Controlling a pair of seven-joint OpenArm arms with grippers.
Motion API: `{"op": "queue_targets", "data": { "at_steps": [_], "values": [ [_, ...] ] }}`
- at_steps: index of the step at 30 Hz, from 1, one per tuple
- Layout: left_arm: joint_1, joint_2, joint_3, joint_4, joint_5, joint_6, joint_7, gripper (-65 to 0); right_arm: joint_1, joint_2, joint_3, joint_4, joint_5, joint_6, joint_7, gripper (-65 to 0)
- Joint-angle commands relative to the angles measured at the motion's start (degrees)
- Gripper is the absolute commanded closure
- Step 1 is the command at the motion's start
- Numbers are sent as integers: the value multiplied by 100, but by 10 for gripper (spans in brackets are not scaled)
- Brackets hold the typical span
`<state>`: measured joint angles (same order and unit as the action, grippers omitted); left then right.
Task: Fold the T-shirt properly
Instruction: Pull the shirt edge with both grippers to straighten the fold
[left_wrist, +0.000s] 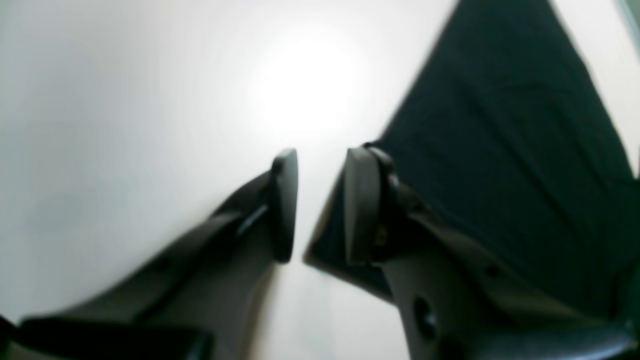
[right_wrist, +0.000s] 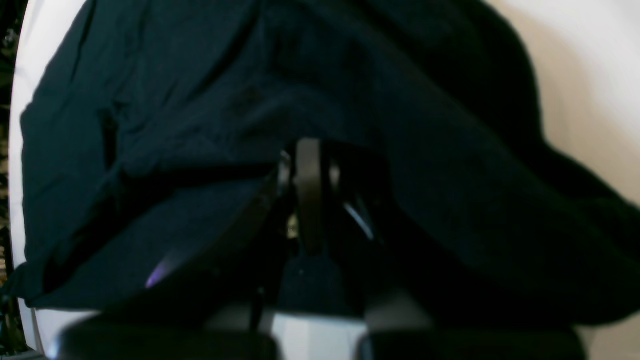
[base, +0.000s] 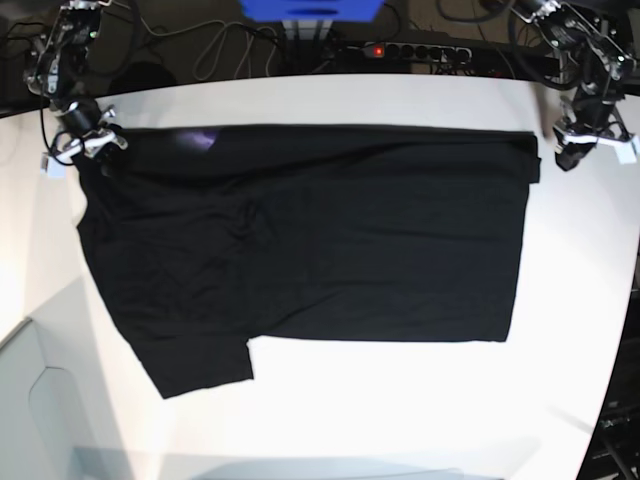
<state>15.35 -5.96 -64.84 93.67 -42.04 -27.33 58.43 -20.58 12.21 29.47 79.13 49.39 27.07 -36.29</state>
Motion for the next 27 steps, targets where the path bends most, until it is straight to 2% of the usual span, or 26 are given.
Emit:
{"op": "queue_targets", "data": {
  "at_steps": [1, 5, 7, 10, 13, 18, 24, 27],
  "values": [
    [210, 37, -61, 554, -161, -67, -178, -161, -153, 14, -16, -67, -574, -153, -560, 0],
    [509, 574, -8, 2224, -169, -76, -160, -161, -215, -3, -16, -58, -574, -153, -560, 0],
    [509, 705, 317, 2233, -249, -76, -134, -161, -215, -3, -16, -41, -574, -153, -577, 0],
    [491, 415, 1108, 1890, -196, 4, -160, -141, -215, -3, -16, -6, -574, -153, -568, 0],
    [473, 310, 1688, 1477, 384, 4, -318, -3, -223, -3, -16, 56, -574, -153, -586, 0],
    [289, 363, 2119, 1020, 1571, 4, -846, 0, -215, -3, -16, 47, -574, -153, -595, 0],
    [280, 301, 2128, 273, 2125, 4, -1232, 0, -223, -3, -16, 30, -574, -153, -595, 0],
    [271, 240, 2128, -176, 2714, 4, -1294, 0, -250, -3, -16, 38, -574, -153, -595, 0]
  ]
}}
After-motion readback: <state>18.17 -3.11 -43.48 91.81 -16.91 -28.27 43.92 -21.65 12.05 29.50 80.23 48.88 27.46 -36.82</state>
